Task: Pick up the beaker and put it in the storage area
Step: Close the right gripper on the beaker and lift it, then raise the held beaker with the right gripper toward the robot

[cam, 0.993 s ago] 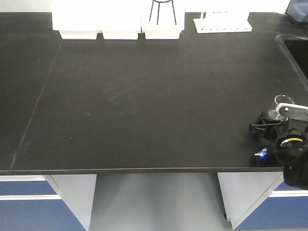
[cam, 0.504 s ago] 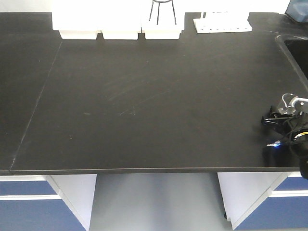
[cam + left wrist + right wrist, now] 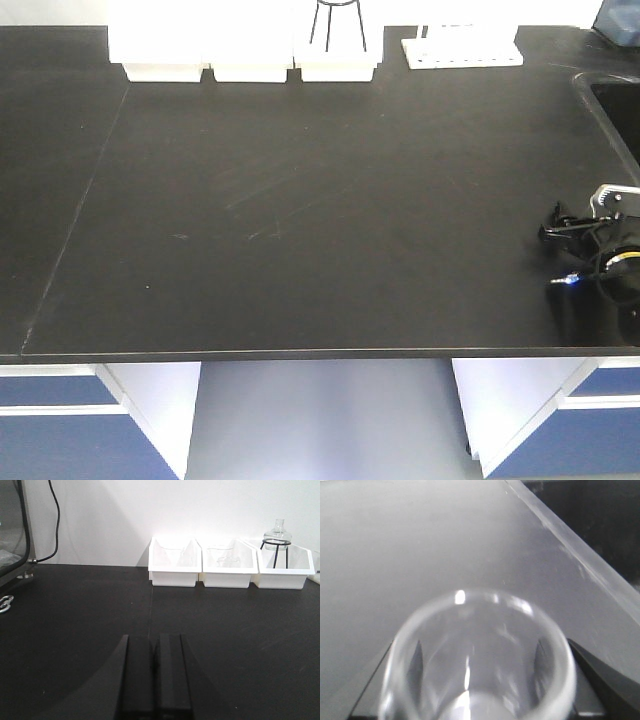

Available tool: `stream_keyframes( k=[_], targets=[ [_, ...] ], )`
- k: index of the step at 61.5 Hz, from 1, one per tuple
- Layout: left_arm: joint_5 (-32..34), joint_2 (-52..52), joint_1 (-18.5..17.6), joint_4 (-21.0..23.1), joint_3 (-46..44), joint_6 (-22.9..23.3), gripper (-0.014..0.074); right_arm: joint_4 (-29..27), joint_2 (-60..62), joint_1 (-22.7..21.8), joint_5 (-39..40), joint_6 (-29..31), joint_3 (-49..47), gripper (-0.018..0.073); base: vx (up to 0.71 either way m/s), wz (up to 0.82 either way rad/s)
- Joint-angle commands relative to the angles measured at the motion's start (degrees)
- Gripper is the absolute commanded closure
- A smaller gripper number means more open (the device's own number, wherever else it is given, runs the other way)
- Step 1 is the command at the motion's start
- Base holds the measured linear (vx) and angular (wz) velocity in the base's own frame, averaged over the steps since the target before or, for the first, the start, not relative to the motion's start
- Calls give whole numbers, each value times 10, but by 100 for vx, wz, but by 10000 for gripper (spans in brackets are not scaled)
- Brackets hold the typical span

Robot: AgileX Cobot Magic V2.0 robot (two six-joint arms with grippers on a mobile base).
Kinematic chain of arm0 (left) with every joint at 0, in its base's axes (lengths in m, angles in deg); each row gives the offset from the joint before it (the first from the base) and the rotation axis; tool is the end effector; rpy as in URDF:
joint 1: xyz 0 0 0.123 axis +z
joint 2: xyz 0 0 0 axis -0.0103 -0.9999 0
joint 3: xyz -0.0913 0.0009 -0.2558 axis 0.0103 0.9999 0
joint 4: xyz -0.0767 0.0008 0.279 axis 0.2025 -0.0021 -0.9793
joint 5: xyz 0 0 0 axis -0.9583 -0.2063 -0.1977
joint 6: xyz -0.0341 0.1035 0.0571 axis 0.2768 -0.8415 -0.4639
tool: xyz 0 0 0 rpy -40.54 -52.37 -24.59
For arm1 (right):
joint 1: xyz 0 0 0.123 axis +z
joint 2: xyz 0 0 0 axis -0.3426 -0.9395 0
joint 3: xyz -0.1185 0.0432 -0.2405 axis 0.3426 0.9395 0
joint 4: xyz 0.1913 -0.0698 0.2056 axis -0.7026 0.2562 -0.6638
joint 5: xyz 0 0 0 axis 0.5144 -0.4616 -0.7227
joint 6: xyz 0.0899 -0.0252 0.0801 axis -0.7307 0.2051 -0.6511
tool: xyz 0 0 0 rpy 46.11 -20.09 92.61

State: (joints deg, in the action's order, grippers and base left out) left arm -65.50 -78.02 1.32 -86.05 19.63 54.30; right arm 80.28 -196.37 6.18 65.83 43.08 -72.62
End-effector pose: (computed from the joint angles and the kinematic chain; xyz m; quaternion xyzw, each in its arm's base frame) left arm 0.1404 0.0037 0.1933 -0.0499 0.7189 -0.0279 0.6928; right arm 0.3538 -0.0771 -0.0070 0.0700 0.8150 -0.0407 0.5737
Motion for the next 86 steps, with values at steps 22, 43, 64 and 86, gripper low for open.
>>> stream_keyframes(
  k=[22,43,64,86],
  targets=[
    [48,11,-4,3,13,4,605,61,8,-2,-23,-6,-23,559,0,0],
    [48,11,-4,3,13,4,605,214,178,-2,-65,-86,39,567,0,0],
    [48,11,-4,3,13,4,605,353,524,-2,-228,-246,130,567,0,0],
    [48,11,-4,3,13,4,605,691,775,-2,-343,-606,130,566,0,0]
  ],
)
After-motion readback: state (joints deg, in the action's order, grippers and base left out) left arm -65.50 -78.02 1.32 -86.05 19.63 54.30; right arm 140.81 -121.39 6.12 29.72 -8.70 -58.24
